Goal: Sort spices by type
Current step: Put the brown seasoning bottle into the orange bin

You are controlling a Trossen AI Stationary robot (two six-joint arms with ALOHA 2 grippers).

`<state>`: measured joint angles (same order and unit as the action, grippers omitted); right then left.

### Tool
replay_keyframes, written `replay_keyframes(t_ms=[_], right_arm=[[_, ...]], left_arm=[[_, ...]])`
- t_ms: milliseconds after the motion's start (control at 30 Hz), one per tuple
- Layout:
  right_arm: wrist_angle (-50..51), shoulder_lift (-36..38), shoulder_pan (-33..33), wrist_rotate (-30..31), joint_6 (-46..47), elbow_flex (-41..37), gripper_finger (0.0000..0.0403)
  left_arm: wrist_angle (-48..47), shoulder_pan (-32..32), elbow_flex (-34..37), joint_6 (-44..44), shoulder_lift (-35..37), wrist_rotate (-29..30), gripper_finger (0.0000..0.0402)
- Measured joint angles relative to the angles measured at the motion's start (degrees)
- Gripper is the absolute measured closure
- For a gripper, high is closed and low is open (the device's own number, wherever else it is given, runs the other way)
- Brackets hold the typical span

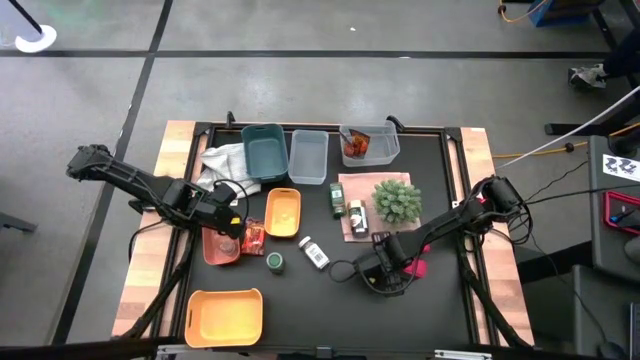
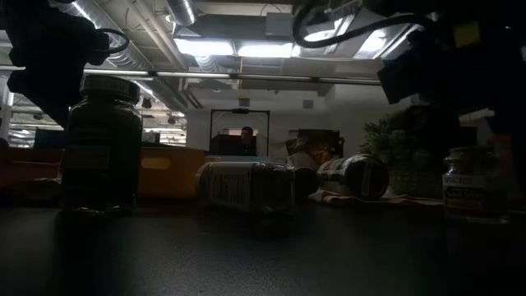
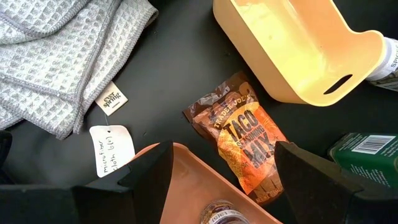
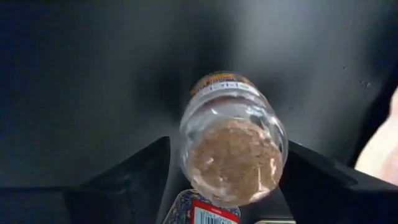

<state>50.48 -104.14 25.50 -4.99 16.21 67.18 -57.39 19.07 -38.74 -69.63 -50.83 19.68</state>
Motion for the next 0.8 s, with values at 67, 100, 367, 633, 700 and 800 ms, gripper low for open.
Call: replay_keyframes(t_ms=[67, 100, 367, 633, 700, 800], right_arm=[[-1.07, 0.0, -0.02, 0.0, 0.0, -0.06, 0.0145], [-1.65, 0.0, 0.0, 0.0, -0.01, -0.09, 0.0148], [-3.97, 0.0, 0.0, 0.0, -0.02, -0.11, 0.016], [-4.46, 0.0, 0.0, 0.0, -0.02, -0.11, 0.019], [-4.91, 0.0, 0.0, 0.0, -0.02, -0.11, 0.0204], [-5.95, 0.0, 0.0, 0.0, -0.04, -0.11, 0.021]], left_arm=[[0.0, 0.0, 0.0, 0.0, 0.0, 0.0, 0.0139], [0.02, 0.0, 0.0, 0.0, 0.0, 0.0, 0.0139], [0.0, 0.01, 0.0, 0.02, 0.0, 0.0, 0.0139], [0.01, 0.0, 0.0, 0.02, 0.01, 0.02, 0.0139], [0.01, 0.01, 0.0, 0.01, 0.01, 0.02, 0.0139], [0.0, 0.02, 0.0, 0.02, 0.02, 0.02, 0.0139]])
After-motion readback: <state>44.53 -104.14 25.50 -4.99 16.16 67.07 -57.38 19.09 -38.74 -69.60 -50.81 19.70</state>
